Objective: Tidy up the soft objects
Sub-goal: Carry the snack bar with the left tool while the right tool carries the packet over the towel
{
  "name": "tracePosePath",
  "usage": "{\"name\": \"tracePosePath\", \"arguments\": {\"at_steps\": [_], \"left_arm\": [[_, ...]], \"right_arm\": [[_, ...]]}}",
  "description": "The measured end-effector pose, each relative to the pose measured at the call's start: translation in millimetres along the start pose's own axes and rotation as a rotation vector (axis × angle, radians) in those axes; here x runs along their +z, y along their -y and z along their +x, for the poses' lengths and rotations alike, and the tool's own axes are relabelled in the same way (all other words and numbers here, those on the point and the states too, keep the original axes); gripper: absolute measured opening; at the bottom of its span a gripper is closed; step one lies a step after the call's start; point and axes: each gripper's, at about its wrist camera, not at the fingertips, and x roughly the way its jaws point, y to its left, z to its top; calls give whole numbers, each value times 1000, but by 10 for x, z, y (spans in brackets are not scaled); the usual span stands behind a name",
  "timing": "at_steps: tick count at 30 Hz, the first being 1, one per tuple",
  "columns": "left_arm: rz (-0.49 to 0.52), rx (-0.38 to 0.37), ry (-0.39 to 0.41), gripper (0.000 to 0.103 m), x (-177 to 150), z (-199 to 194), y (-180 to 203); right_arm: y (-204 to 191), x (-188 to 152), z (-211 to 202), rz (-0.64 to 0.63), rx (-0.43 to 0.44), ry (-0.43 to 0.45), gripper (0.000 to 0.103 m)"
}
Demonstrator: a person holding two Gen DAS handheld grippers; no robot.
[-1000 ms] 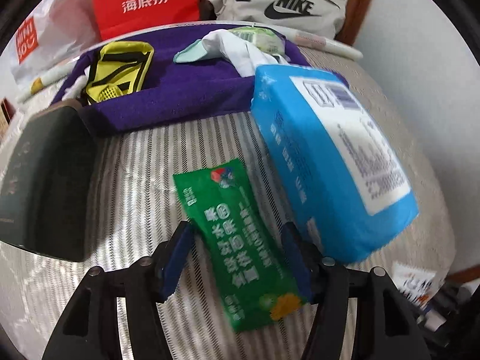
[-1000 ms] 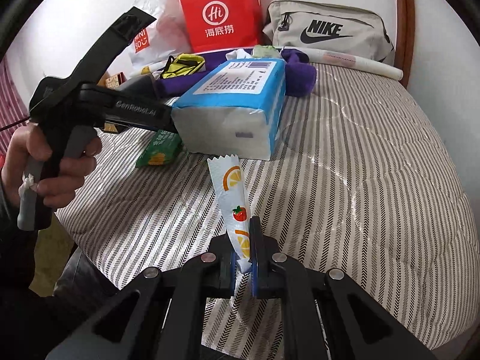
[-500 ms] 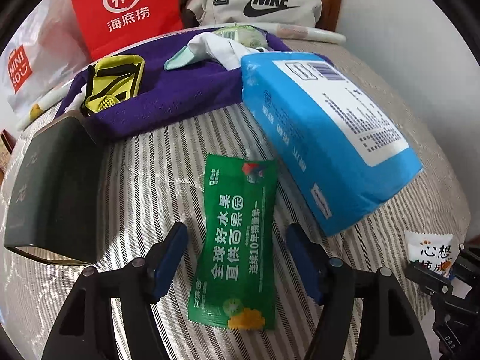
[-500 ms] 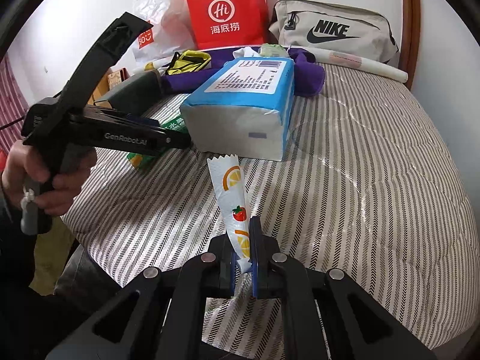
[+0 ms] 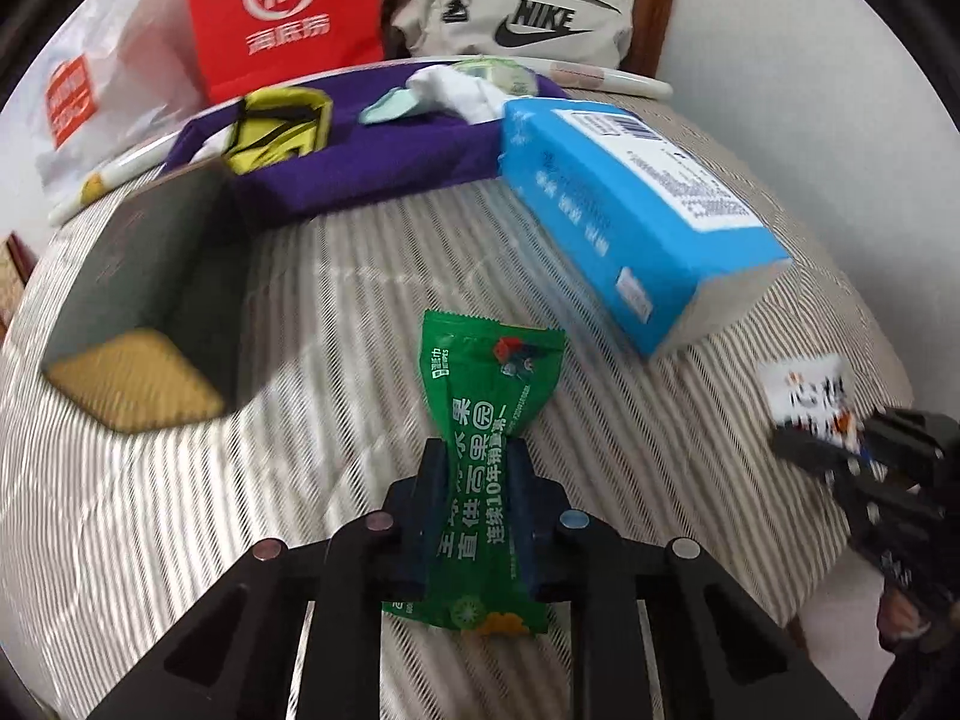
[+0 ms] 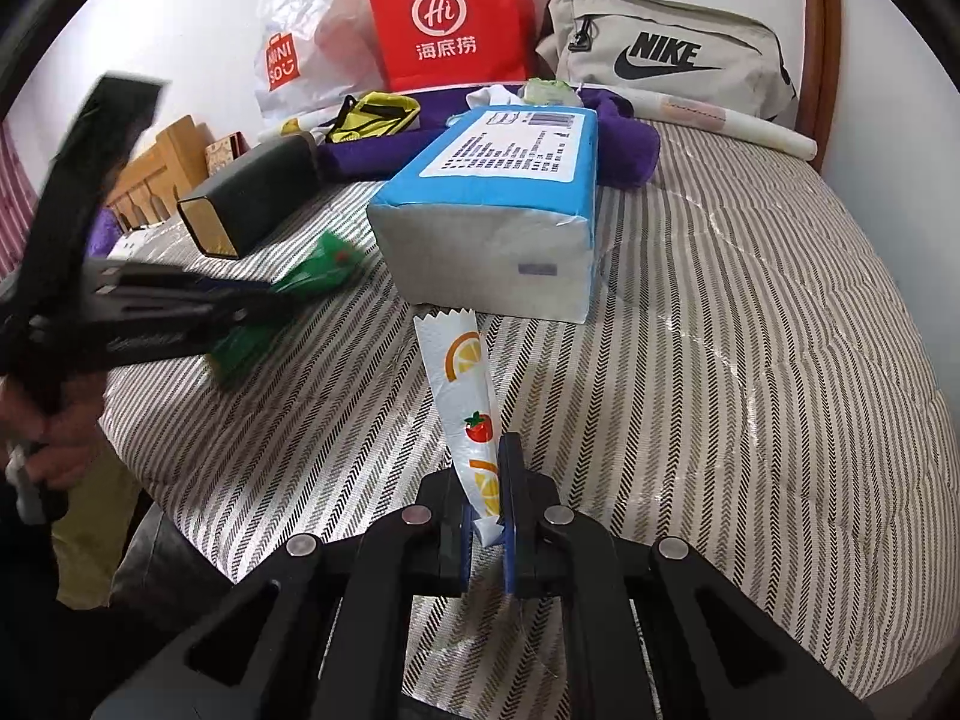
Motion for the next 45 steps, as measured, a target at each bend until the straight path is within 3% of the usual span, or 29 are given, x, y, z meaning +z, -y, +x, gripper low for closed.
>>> {"name": "tracePosePath", "arguments": {"at_steps": [16,23,31,45], "left_arm": [[-188,99,32,17,-449,-346,-919],[-217,31,32,17,-487,-349,-1016],[-252,2,60,17,-496,-549,-1119],[-267,-7,160,17,-107,-975,-1250]], "right_arm": [[-176,116,99,-16,-39,-31,7],[-201,133,82,4,-39,-44,7],[-297,214,-83,20,-7,-30,7],[-344,747,-318,-51,22,32,7]]}}
